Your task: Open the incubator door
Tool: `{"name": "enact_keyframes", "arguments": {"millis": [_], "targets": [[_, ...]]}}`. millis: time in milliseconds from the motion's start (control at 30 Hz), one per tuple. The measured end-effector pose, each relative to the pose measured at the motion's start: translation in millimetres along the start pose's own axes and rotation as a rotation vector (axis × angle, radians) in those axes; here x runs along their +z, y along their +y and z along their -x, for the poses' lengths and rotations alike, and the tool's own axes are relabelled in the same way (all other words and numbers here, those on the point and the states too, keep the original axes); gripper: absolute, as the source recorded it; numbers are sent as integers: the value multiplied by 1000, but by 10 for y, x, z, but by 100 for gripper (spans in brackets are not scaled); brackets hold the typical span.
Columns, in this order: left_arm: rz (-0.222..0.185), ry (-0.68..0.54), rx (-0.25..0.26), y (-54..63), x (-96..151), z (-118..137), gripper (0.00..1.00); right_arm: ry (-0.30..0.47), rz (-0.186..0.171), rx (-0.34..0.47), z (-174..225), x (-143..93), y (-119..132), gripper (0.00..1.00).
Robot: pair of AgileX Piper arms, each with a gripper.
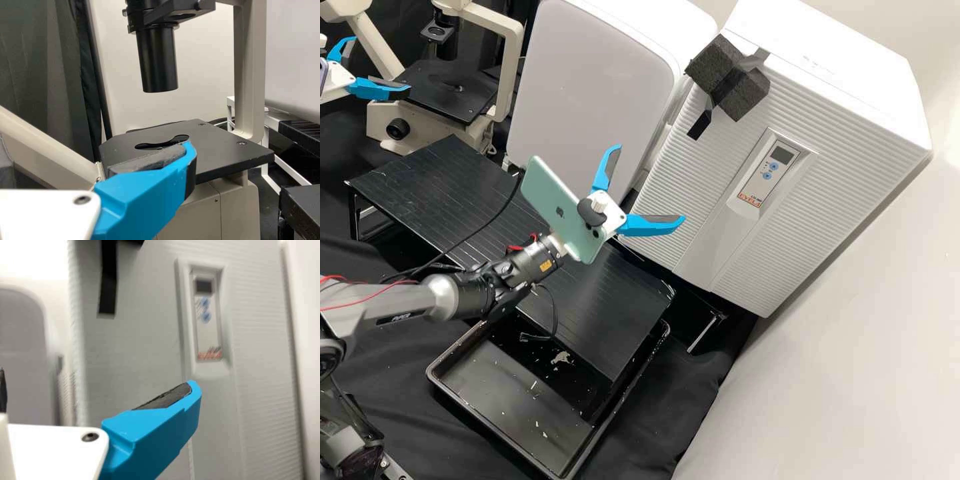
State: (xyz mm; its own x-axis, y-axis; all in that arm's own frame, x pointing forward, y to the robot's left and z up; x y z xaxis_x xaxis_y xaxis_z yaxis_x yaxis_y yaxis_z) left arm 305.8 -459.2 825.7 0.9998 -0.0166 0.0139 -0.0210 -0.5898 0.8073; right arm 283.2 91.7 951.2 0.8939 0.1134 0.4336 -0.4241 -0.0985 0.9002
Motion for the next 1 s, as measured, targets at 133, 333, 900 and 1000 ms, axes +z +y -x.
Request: {"name": "enact_keyframes", "arguments": {"millis": [133, 333, 900, 1000], "targets": [[0, 0, 0, 0, 0, 0, 100, -25, 51, 46, -95, -234, -42, 100], [0, 0, 0, 0, 0, 0, 100, -59, 136, 77, -181, -602, -144, 100], [0, 0, 0, 0, 0, 0, 100, -321, 209, 81, -457, -742, -531, 100], [0, 0, 0, 0, 0, 0, 100, -325, 212, 98, -455, -741, -516, 100]]}}
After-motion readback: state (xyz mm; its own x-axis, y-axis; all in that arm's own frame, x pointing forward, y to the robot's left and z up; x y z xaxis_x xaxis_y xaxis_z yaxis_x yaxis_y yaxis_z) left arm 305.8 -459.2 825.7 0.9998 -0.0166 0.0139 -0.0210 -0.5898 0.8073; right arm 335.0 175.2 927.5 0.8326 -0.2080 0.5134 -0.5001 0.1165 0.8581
